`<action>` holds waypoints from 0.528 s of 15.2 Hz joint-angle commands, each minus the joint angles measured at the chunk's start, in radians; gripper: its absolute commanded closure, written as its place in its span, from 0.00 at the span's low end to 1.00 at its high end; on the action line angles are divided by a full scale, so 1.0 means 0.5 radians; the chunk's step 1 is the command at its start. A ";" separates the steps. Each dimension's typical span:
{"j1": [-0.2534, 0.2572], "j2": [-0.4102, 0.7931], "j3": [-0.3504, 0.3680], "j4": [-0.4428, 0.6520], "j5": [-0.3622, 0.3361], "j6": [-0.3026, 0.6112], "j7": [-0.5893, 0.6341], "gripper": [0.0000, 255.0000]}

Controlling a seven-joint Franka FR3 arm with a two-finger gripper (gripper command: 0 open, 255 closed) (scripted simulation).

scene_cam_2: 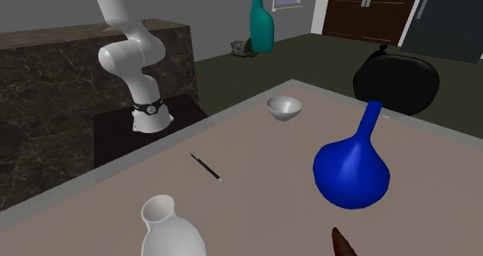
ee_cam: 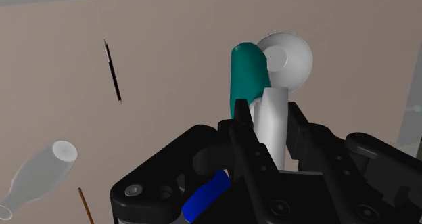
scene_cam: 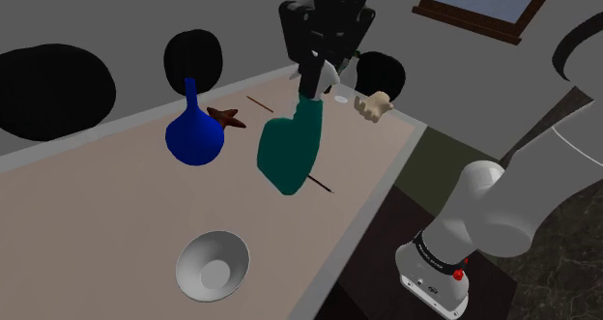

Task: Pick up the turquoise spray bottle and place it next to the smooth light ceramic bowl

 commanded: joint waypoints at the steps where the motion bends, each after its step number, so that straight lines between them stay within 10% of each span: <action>1: 0.048 0.034 0.084 0.092 -0.002 -0.055 0.140 1.00; 8: 0.046 -0.094 0.053 -0.237 0.050 0.157 0.089 1.00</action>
